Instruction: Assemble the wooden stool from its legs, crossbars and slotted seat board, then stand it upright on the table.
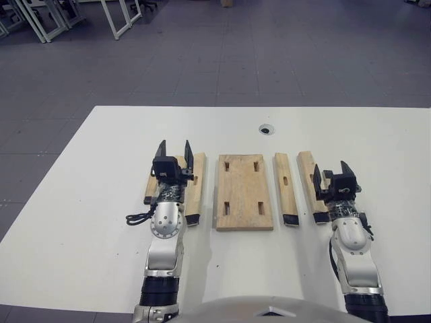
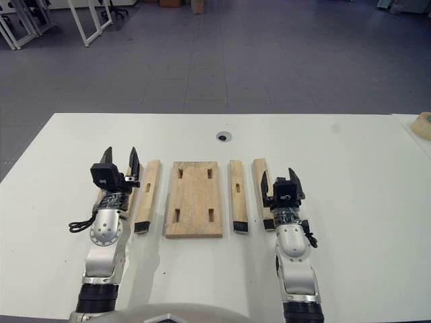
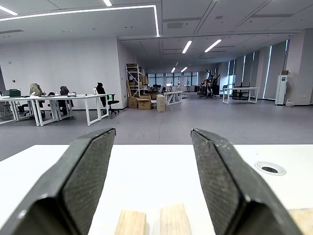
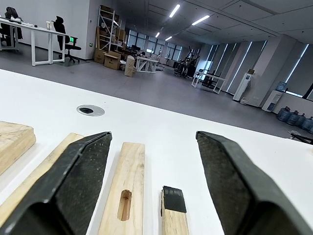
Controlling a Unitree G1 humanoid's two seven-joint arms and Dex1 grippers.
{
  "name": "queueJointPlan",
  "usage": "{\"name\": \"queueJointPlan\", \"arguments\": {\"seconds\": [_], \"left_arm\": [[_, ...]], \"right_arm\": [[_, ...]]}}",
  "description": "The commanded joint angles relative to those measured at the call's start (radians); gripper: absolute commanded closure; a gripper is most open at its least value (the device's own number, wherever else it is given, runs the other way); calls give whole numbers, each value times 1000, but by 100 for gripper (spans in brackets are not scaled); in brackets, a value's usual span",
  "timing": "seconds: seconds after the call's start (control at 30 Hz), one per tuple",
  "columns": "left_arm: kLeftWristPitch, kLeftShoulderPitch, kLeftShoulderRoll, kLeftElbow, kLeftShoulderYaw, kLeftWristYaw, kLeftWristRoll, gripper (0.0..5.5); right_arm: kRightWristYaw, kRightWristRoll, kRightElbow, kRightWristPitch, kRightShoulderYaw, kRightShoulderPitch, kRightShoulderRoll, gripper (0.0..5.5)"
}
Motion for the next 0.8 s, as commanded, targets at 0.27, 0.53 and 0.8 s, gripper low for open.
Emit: {"name": "queueJointPlan", "arguments": {"seconds": [0.27,0.53,0.8], "left_arm": [[51,-45,-1,3,12,17,12,264],[22,-153,12,89,45,20,8,264],[22,-123,15,74,35,7,10,264]], "right_arm": [[12,4,-11,71,-2,-68,1,232],[-21,-2,73,45,1,-179,14,232],[-1,50,-6,62,-42,-48,11,232]]}}
